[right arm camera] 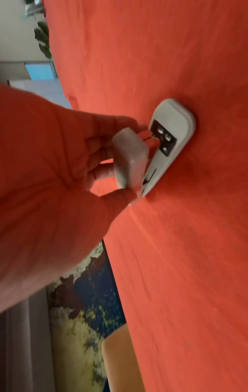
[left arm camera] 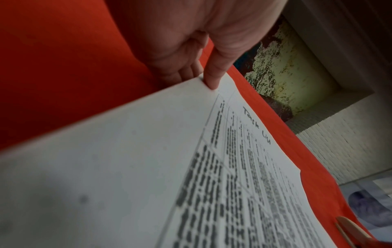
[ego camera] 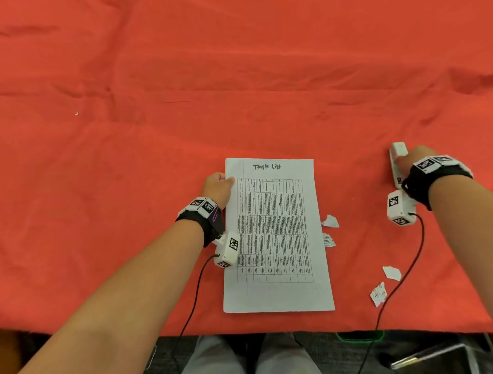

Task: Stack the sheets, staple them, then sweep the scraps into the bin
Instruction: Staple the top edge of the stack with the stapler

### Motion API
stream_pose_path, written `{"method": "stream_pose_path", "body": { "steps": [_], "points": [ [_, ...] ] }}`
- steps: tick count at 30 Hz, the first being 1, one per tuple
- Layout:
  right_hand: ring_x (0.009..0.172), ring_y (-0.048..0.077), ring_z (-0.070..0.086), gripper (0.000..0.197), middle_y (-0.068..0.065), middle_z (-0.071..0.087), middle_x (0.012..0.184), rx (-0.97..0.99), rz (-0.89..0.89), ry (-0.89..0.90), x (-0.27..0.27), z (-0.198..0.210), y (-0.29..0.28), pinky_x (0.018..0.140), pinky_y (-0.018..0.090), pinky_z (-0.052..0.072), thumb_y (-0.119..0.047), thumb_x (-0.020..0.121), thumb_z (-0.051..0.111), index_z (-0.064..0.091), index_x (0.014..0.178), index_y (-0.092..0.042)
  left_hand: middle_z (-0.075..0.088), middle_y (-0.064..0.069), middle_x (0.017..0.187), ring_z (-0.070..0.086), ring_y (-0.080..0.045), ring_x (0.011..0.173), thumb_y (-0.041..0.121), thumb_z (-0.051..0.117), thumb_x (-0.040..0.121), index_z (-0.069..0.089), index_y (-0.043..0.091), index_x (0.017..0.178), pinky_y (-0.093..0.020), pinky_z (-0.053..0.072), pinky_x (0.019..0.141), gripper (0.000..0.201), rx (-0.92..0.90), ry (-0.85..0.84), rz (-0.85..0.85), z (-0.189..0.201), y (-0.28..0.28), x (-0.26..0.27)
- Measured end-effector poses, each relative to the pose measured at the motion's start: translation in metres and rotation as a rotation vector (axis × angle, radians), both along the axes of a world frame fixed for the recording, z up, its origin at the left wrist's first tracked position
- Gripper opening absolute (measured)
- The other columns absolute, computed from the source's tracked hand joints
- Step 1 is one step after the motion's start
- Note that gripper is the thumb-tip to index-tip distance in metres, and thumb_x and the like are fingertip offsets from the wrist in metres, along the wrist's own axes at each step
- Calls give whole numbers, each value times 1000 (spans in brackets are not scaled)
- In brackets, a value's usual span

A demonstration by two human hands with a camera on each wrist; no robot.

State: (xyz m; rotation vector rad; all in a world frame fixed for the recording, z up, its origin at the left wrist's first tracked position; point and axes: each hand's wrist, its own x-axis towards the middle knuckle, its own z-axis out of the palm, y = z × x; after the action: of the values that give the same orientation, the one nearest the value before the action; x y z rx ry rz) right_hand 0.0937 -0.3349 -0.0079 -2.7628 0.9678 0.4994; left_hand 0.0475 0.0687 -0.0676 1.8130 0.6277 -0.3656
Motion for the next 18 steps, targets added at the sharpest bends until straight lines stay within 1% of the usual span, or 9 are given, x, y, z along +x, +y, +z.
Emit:
{"method": "stream_pose_path", "body": {
  "steps": [3,4,6,8,9,11,13,15,18],
  "points": [
    [92,43,61,46,30,62,104,22,12,15,13,5,12,83,42,49,-31,91,47,56,107,11,63,-6,86,60,-23,80,15,51,94,58,8,91,-39,53,77,10,-14,0,6,2,0,-1],
    [94,43,59,42,32,61,108,66,4,-12,16,13,23,80,41,46,-27,93,48,56,107,12,63,-6,86,60,-23,79,15,50,93,57,9,90,-39,52,76,10,-16,-3,4,3,-1,-1],
    [96,42,57,44,31,60,103,238,-8,-136,23,28,51,82,42,42,-32,94,47,60,99,10,60,-5,81,57,-22,76,15,49,93,55,10,86,-35,49,69,10,-15,-15,-6,4,0,-2],
    [79,35,60,50,21,61,77,575,-64,-298,28,40,88,76,40,41,-41,91,49,66,73,2,58,-6,81,55,-22,75,15,49,93,53,11,84,-32,46,66,10,-18,-18,-13,4,0,-2],
    [67,30,63,44,14,64,66,862,-125,-400,32,40,105,70,38,44,-37,91,51,66,69,-2,59,-8,82,55,-22,75,15,49,93,52,12,83,-33,47,68,11,-16,-21,-15,3,0,-2],
    [63,21,69,28,9,70,69,1369,-295,-501,41,34,139,61,31,51,-22,96,45,63,91,-1,65,-14,87,62,-30,79,16,50,92,52,15,78,-38,52,76,14,-14,-27,-8,2,0,-2],
    [68,18,67,22,7,68,75,1629,-372,-463,46,34,178,59,26,52,-21,98,43,58,102,-6,68,-19,94,67,-37,87,18,52,91,52,18,76,-50,55,83,15,-16,-25,-3,-1,0,-3],
    [67,15,59,20,3,60,77,1691,-320,-401,45,34,215,60,23,51,-24,94,49,56,107,-10,67,-17,90,66,-34,83,18,52,92,51,19,75,-55,54,82,17,-23,-28,-5,-4,0,-3],
    [70,19,53,22,5,52,79,1632,-238,-328,42,28,254,69,30,48,-21,86,49,53,102,-8,65,-11,81,66,-32,79,17,52,93,50,20,75,-50,56,80,19,-34,-51,5,-1,-2,-3]
  ]
}}
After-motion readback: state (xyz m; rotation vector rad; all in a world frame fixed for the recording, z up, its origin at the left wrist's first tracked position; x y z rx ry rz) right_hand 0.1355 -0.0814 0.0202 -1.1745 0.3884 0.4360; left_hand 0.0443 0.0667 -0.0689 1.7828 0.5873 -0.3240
